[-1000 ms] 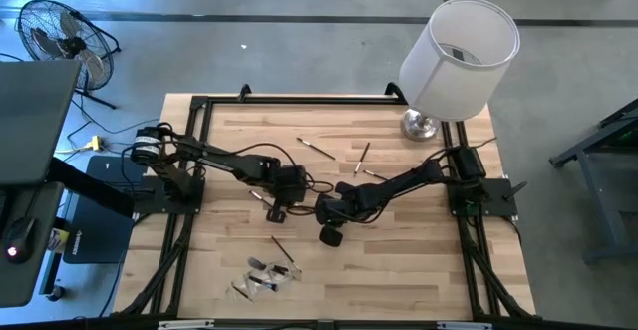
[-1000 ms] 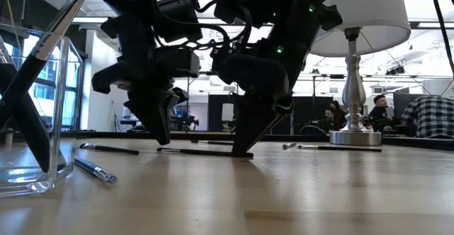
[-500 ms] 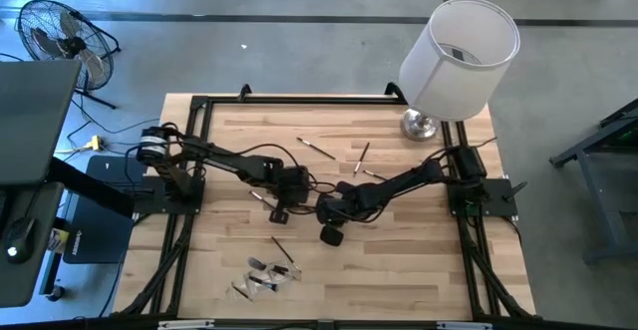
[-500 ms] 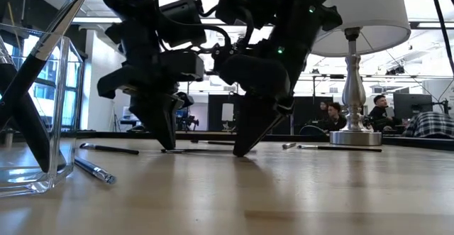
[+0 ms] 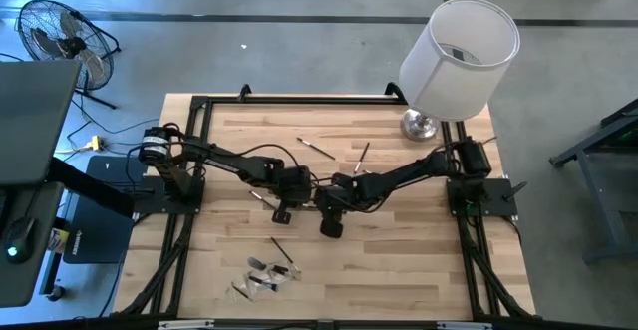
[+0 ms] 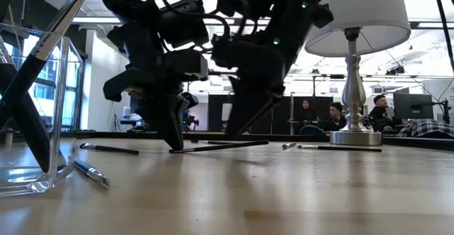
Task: Pick & Place Makeup Supplies
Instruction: Put the silver makeup brush into the transparent organizer
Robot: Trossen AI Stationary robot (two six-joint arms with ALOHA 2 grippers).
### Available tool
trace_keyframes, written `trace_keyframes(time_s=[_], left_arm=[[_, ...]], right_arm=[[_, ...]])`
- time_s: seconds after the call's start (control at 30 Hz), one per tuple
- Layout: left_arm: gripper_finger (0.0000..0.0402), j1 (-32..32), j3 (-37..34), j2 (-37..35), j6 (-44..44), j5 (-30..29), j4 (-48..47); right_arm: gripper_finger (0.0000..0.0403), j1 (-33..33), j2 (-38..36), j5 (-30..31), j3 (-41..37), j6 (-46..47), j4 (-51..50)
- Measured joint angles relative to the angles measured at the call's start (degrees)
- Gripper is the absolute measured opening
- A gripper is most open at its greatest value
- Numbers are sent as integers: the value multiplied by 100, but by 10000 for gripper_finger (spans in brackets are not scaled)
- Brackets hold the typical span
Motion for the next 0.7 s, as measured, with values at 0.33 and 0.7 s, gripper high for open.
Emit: trace_keyframes(time_s=[0.33,0.7], left_arm=[[0,-2,-7,4,0,-4,93],[2,0,-17,-6,-65,-60,242]], right_arm=[[133,-76,308,-272,13,-269,-13],[21,-181,306,-534,33,-247,-362]])
